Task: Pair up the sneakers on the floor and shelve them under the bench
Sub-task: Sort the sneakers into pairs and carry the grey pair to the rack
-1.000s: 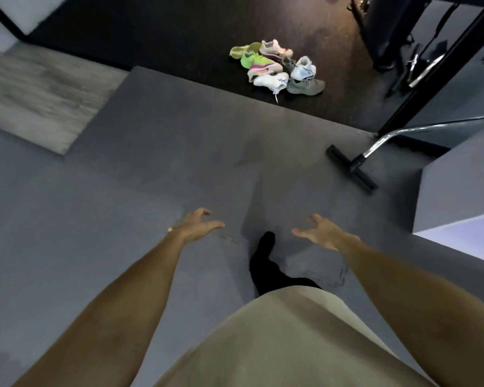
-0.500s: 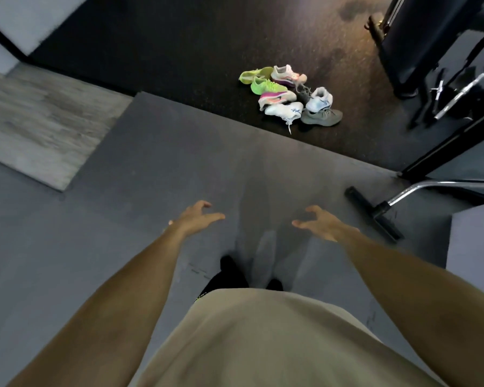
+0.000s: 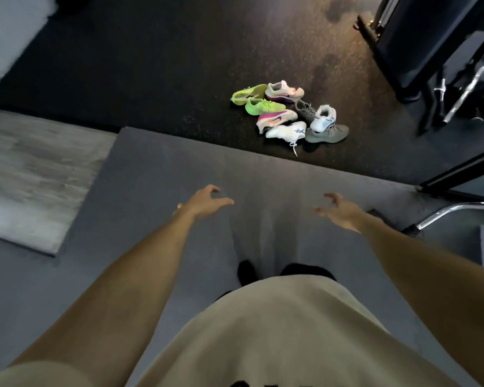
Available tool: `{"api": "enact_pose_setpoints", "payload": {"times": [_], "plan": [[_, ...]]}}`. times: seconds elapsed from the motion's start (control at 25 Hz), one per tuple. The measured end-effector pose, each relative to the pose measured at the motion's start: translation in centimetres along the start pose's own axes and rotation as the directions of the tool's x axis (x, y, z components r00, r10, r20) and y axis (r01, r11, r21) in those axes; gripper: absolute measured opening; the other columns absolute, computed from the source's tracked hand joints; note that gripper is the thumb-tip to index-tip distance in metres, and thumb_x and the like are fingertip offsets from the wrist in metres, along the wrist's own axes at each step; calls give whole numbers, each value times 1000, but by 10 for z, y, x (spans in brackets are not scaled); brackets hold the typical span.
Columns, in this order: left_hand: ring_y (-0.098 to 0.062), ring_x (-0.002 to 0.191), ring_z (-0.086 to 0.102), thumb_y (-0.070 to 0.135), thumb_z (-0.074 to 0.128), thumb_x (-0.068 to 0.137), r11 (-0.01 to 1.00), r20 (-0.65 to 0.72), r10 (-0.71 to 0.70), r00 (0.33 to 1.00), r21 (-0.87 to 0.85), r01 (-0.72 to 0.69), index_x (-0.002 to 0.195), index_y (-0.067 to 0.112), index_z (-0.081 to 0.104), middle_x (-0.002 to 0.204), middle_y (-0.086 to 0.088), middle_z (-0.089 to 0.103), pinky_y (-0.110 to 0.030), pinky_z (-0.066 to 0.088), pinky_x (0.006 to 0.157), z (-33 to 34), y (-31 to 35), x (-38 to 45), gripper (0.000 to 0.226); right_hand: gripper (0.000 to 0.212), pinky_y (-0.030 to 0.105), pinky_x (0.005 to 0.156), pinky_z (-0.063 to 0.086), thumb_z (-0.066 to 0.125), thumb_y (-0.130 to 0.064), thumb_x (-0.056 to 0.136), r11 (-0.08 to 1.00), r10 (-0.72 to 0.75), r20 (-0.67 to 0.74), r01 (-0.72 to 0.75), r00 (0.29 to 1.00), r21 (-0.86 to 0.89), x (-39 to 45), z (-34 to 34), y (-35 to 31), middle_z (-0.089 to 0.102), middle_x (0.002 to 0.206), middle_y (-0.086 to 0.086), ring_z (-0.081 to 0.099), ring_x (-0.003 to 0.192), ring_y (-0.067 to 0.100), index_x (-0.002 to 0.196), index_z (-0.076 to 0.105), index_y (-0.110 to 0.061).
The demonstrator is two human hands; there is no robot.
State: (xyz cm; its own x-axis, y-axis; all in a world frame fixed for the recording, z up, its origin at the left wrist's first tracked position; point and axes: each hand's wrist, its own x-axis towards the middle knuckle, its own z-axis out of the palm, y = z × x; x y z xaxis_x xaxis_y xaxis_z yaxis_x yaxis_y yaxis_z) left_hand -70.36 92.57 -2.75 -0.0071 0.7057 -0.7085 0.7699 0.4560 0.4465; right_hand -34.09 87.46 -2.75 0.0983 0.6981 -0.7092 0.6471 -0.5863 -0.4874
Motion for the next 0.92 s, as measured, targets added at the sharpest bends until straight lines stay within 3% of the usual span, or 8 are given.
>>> {"api": "enact_pose_setpoints", "payload": {"times": [0.08,0.16,0.36,0.52,0.72,0.92], "plan": [[-25,118,53,92,61,35,999,17,3,1000,52,-4,118,41,47,136,2,48,-56,35,105,-32,21,36,98,77,31,86,40,66,-47,84,999,26,-36,-25,999,22,24,-13,-27,47,139,17,54,105,27,146,33,-16],[-25,120,51,90,60,40,997,48,15,999,78,-19,122,42,45,137,2,46,-58,33,106,-58,43,71,96,77,30,84,40,67,-46,84,998,41,-52,-39,998,39,48,-28,-50,47,139,17,51,98,23,146,33,-15],[-24,128,45,85,60,47,992,39,44,998,119,-49,126,41,44,141,1,44,-58,28,109,-113,113,154,92,80,32,90,41,66,-54,81,992,88,-27,-85,996,88,125,-77,-100,42,145,12,51,121,31,146,31,-22],[-24,129,44,83,61,48,985,55,48,997,163,-56,127,41,45,142,1,43,-55,31,108,-152,171,205,91,89,44,99,47,71,-61,70,984,121,-58,-112,991,136,176,-124,-141,43,145,11,55,118,31,143,34,-25],[-25,130,43,77,63,47,977,80,59,995,200,-74,128,42,46,144,0,41,-57,28,109,-196,250,262,90,81,40,106,36,69,-52,80,982,121,-135,-99,983,163,226,-187,-185,43,147,10,44,132,31,144,35,-17],[-22,131,42,78,63,47,943,168,82,982,307,-132,127,44,46,144,1,41,-56,27,109,-216,310,325,88,77,40,104,38,67,-51,82,962,185,-162,-145,969,230,259,-218,-209,43,147,12,46,130,31,144,35,-19]]}}
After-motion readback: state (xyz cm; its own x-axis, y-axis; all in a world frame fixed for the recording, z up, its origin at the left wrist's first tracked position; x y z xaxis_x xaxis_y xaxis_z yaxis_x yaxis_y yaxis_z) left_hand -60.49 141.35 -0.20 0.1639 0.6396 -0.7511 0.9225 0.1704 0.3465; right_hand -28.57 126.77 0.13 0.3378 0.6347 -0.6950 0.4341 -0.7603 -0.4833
